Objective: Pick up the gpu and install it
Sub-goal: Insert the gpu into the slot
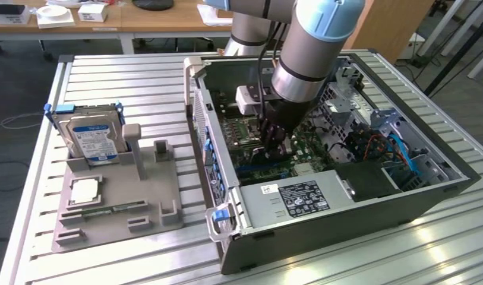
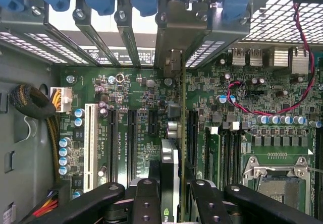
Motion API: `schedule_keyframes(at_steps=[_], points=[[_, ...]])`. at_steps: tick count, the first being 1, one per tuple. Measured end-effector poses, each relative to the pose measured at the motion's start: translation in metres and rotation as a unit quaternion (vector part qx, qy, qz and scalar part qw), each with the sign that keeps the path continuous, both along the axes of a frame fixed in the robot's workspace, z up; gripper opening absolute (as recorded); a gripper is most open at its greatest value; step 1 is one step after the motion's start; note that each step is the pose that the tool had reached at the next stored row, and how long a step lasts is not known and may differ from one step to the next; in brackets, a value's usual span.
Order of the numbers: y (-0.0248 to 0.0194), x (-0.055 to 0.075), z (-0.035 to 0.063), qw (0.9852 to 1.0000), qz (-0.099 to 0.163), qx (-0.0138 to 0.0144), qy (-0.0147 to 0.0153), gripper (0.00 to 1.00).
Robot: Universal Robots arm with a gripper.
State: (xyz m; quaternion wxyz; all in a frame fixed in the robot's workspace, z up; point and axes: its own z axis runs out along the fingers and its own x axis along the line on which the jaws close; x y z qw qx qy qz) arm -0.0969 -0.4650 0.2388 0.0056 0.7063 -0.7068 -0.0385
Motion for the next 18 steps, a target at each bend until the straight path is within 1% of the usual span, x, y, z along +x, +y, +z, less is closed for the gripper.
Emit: schedule_keyframes(at_steps=[12, 18], points=[[0.0000, -0.0009, -0.0002, 1.0000, 0.000, -0.0001, -0.0008, 0.27], [0.0001, -0.0014, -0.0009, 1.0000, 0.000, -0.0001, -0.0031, 0.27]])
